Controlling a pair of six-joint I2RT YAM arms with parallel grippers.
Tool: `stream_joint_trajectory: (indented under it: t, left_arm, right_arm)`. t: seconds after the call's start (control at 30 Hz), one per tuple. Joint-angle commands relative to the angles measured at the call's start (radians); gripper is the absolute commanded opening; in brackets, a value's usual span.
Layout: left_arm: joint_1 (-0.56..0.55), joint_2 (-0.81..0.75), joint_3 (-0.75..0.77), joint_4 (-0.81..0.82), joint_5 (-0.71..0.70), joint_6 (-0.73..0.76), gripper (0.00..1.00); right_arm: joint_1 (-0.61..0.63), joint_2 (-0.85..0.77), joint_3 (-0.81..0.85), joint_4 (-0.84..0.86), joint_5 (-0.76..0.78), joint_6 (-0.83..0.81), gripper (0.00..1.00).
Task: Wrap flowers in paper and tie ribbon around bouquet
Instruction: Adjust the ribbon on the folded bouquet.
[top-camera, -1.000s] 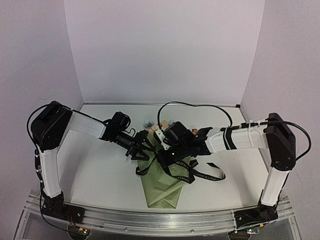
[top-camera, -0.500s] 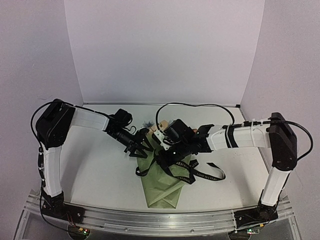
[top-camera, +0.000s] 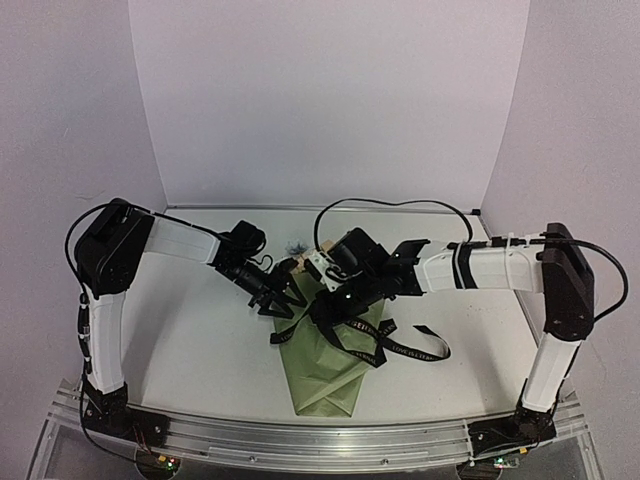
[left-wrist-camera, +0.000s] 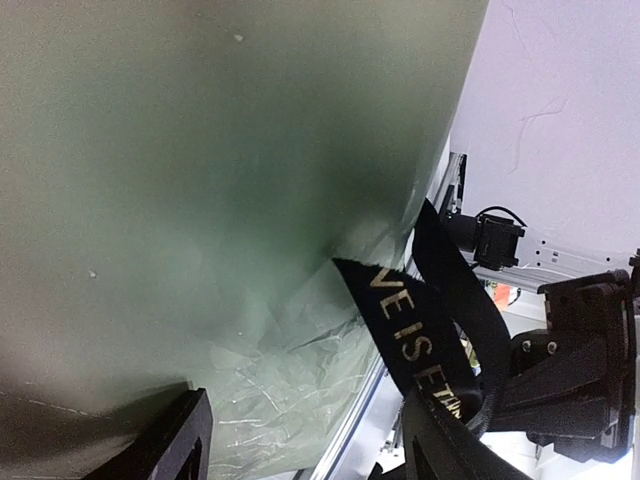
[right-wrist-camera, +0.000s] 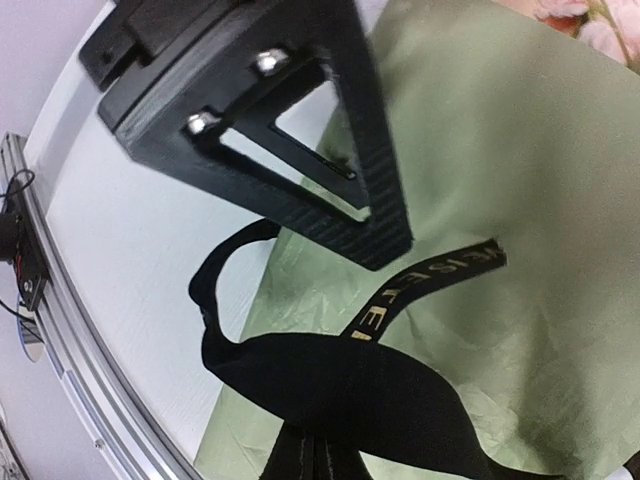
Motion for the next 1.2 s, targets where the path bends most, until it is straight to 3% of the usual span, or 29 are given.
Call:
stream_joint_trajectory:
  t: [0.0,0.2,0.47,0.77,1.03,1.17]
  left_arm:
    - [0.0,-0.058,-0.025,0.048,-0.053,-0.021,0.66]
    - [-0.016,-0.076,-0.029,0.047,-0.106,-0.057,0.66]
    - [-0.065,-0.082,-0.011,0.034,-0.167,-0.095,0.63]
    - [-0.095,-0.155,-0.042,-0.013,-0.302,-0.136,0.51]
    - [-0.164,-0.207,-0.076,-0.056,-0.335,-0.141,0.38]
    - [-0.197,-0.226,-0.082,-0.108,-0.433,-0.152,0.36]
  right_arm:
    - [-0.021,0.005,-0.001,-0.037,0.026,0.076,0.1]
    - [-0.02,-0.018,-0.037,-0.036,0.046,0.108,0.31]
    - [-0.019,-0.099,-0.096,-0.04,0.097,0.136,0.52]
    - [-0.019,-0.16,-0.094,-0.138,0.178,0.064,0.61]
    - [-0.019,-0.131,-0.052,-0.202,0.21,-0.004,0.61]
    - [-0.018,-0.133,-0.058,-0.202,0.208,-0.006,0.61]
